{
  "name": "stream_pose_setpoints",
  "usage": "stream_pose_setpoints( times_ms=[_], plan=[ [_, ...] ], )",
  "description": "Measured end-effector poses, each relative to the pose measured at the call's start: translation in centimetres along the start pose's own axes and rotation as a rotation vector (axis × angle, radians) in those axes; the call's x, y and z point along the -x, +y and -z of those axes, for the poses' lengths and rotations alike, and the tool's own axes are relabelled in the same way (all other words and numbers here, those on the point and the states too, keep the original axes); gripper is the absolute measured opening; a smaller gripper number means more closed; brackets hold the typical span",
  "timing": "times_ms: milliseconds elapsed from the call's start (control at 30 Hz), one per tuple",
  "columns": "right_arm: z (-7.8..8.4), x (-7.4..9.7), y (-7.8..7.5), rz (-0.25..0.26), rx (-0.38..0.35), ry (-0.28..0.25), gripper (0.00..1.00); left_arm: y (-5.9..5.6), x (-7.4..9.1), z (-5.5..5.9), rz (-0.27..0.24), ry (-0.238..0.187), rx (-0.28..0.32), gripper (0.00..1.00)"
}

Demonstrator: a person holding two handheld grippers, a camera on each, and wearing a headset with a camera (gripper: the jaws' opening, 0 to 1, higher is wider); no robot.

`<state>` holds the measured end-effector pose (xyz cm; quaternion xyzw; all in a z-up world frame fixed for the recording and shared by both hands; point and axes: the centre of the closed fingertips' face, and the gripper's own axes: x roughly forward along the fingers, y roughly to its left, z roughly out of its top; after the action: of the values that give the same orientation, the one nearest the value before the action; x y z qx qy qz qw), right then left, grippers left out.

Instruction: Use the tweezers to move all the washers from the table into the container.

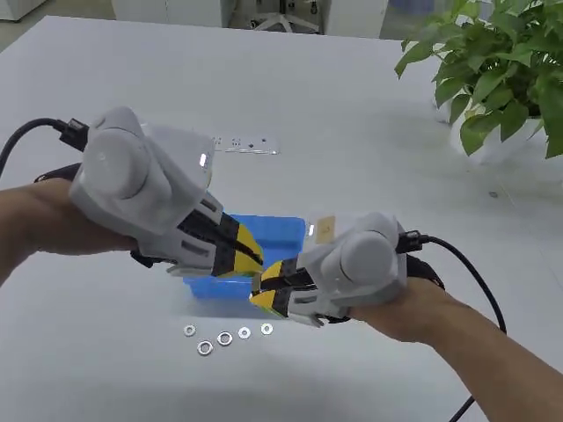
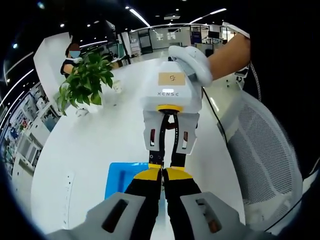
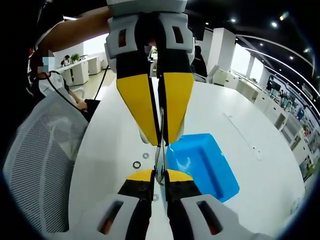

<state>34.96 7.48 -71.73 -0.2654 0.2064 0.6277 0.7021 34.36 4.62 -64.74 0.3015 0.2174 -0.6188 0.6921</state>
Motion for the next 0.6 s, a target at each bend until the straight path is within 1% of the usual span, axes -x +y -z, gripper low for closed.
stream_pose_setpoints(
  times_ms=[300,600],
  plan=[
    [-0.5,-0.5,-1.9,0.009,0.002,-0.011,0.09,1.8,0.3,0.2,-0.01,0.008,-0.013,0.06],
    [-0.4,-1.3,-3.8,0.01,0.001,-0.014,0.1,3.7,0.1,0.9,-0.019,0.011,-0.011,0.06]
  ],
)
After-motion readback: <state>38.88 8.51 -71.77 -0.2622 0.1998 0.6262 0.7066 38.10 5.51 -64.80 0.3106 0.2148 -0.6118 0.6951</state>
